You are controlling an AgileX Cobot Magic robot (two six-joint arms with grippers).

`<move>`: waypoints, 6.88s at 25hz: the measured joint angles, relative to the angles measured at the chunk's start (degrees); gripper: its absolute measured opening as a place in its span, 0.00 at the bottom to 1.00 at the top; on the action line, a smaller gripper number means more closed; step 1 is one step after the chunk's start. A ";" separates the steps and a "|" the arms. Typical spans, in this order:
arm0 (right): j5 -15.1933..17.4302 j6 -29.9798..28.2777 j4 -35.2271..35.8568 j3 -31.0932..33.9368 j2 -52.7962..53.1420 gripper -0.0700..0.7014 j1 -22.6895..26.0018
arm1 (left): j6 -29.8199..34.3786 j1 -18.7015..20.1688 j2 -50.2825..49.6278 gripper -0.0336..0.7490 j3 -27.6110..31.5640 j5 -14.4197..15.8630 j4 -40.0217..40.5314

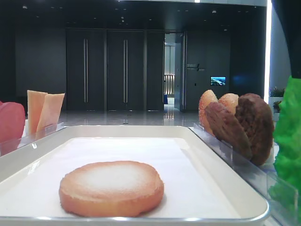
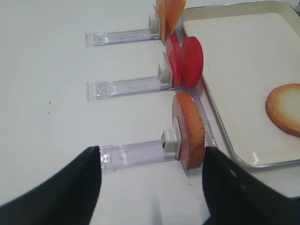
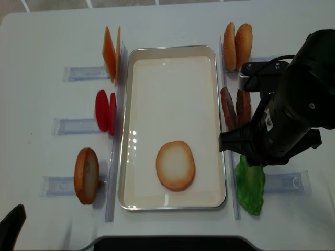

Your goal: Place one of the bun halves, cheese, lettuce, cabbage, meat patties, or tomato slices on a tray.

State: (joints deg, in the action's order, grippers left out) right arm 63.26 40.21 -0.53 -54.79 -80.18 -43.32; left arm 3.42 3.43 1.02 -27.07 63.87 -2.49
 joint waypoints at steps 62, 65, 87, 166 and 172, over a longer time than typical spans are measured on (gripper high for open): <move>-20.34 -35.54 41.74 -11.03 -17.64 0.12 0.00 | 0.00 0.00 0.00 0.70 0.00 -0.05 0.00; -20.34 -35.60 41.79 -11.03 -18.47 0.12 0.00 | 0.00 0.00 0.00 0.70 0.00 -0.05 0.00; -19.75 -31.91 31.36 -11.03 -19.13 0.12 0.44 | 0.00 0.00 0.00 0.70 0.00 -0.05 0.00; 6.56 -34.35 0.98 -30.38 -11.11 0.72 40.46 | 0.00 0.00 0.00 0.70 0.00 -0.05 0.00; 6.56 -39.20 0.53 -30.38 -11.05 0.72 47.02 | 0.00 0.00 0.00 0.70 0.00 -0.05 0.00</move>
State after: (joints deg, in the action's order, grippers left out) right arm 69.82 1.01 0.00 -85.17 -91.23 3.70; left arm 3.42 3.43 1.02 -27.07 63.83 -2.49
